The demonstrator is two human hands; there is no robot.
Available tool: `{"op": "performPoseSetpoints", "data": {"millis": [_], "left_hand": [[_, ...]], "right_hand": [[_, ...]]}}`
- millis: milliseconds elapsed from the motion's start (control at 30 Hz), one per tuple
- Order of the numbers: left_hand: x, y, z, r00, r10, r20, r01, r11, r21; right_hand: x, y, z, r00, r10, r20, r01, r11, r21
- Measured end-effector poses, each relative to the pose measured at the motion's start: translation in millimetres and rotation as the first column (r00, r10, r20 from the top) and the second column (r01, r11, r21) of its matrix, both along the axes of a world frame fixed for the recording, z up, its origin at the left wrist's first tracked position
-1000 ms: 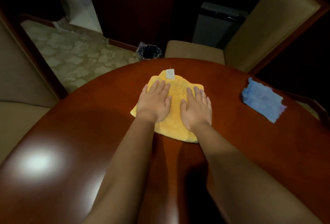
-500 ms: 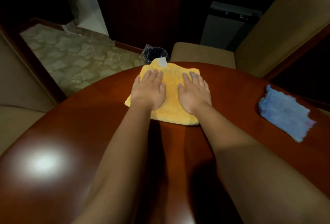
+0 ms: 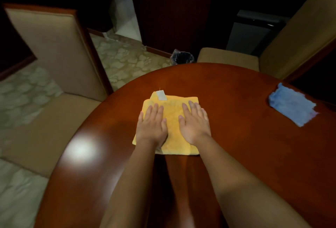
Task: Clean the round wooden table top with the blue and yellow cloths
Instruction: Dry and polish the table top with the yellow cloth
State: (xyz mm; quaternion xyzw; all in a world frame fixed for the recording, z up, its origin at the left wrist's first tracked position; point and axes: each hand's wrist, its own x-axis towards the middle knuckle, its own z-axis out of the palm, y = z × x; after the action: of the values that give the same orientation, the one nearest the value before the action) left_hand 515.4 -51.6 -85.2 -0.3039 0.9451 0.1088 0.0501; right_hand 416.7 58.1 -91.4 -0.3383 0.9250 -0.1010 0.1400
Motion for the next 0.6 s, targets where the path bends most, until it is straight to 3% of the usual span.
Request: {"op": "performPoseSetpoints", "data": {"millis": [433,600], "left_hand": [[187.7,7.7,-0.5,0.997,0.075,0.022,-0.075,0.997,-0.008],[208.4,4.4,1.4,0.998,0.049,0.026,-0.048,0.999,-0.016]], "right_hand": [[179.5,3.0,9.6,0.994,0.101,0.037,-0.100,0.995,-0.005],[203.5,4.6,12.7,0.996,0.078,0.044,-0.077,0.997,-0.007]]}}
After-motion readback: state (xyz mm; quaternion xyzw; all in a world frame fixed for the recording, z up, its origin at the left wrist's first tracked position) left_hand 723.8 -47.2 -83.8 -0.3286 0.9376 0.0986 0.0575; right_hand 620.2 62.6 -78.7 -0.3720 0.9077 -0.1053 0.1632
